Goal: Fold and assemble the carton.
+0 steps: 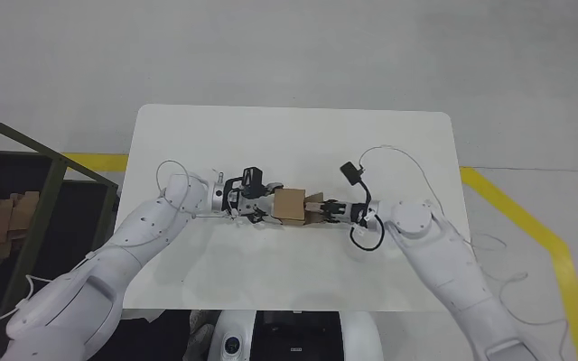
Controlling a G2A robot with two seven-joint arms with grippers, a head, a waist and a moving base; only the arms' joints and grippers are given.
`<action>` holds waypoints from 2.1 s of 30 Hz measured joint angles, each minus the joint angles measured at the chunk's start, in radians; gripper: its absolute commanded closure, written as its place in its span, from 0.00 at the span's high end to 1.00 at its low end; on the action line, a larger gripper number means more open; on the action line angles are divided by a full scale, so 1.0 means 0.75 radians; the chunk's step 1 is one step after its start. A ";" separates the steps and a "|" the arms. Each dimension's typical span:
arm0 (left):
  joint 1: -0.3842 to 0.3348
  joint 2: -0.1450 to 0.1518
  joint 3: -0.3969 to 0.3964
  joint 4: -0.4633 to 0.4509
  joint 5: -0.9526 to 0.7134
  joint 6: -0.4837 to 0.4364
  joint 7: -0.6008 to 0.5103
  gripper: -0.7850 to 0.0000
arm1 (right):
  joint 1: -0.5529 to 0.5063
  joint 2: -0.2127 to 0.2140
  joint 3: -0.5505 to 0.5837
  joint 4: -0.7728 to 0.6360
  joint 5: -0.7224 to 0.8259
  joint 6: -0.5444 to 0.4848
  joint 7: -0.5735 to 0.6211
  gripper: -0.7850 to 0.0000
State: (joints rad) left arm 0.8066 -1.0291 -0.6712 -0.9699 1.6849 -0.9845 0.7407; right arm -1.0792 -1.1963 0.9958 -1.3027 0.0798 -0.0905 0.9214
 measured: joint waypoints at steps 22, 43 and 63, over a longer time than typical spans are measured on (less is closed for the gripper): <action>-0.005 -0.009 0.004 0.001 -0.007 0.000 -0.032 0.75 | 0.016 -0.015 0.017 0.185 0.344 -0.151 0.132 0.04; 0.000 -0.006 -0.004 0.008 0.000 0.006 -0.022 0.75 | 0.048 -0.020 -0.016 0.205 0.245 -0.103 0.079 0.13; 0.007 -0.003 -0.012 0.005 -0.001 0.008 -0.026 0.75 | -0.008 0.001 0.016 0.076 0.156 -0.036 0.023 0.10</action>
State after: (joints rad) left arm 0.8117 -1.0316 -0.6801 -0.9659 1.6845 -0.9782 0.7211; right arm -1.0850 -1.1954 1.0081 -1.2454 0.1969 -0.1173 0.9389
